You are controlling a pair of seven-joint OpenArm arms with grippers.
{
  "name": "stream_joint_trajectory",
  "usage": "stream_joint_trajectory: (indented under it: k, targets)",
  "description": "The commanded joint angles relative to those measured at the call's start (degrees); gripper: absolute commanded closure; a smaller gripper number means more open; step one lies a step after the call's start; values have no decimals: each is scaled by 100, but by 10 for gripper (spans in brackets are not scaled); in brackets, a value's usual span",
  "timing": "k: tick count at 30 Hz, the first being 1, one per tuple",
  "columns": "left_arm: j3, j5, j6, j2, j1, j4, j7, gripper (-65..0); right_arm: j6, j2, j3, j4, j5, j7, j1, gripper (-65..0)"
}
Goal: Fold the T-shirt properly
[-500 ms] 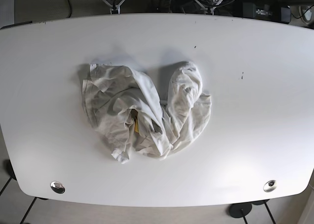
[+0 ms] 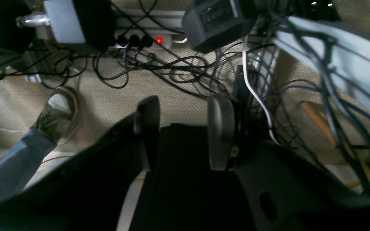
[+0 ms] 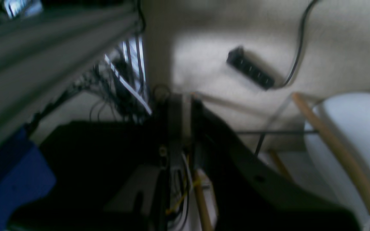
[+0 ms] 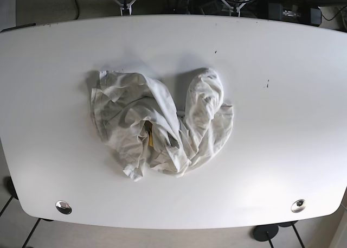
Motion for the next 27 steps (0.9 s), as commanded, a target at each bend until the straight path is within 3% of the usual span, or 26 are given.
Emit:
stream_joint_trajectory:
  k: [1,5,12,20,23,27]
  targets:
    - [-6,18,19,-33,35,24,-23,-219,-31,14,-4,355,-22,-29,-267,-36]
    - [-15,0,27,-33,413,24,-894,-218,-31,14,-4,733,-22,-2,-654,-36]
    - [-24,0,27,-16,1063,252,-1773,-218,-5,14,-4,1902,13,-2,-1560,-35]
    - [-24,0,36,20,2769,2802,-1826,-218,30,14,-4,3502,13,-29,-2703,-35]
    - [-24,0,36,20,3463,3813,-1826,-218,30,190,-4,4267,39,-37,-3221,-35]
    - [-33,-9,36,11,4237,5044,-1826,-218,30,225,14,5199,39,-2,-3837,-35]
